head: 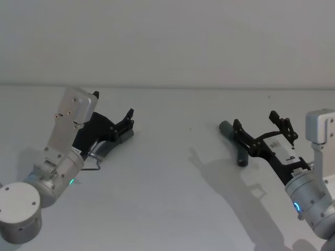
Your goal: Use both hands to pick up one end of the pipe from the table, align the ends, and insert them.
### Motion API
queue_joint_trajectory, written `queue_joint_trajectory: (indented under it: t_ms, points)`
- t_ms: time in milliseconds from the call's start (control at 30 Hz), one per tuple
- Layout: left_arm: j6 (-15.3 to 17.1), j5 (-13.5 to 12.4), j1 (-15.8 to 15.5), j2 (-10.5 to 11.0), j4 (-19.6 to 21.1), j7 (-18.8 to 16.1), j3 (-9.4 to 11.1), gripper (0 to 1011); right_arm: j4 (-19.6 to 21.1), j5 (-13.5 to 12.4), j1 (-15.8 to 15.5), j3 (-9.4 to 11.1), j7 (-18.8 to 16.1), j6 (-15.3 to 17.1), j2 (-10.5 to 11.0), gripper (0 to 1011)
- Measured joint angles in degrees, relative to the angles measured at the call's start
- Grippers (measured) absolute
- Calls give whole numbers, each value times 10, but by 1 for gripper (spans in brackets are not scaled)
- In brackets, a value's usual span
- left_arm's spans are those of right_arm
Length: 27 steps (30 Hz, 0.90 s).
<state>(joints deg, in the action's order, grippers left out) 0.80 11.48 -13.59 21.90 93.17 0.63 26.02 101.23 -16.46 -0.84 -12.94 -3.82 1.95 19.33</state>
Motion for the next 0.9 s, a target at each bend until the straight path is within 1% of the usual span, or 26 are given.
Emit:
queue_joint_trajectory:
  t_ms: [900]
  points:
    - [0, 0, 0, 0, 0, 0, 0, 1001, 0, 0, 0, 0, 0, 0, 0, 1001]
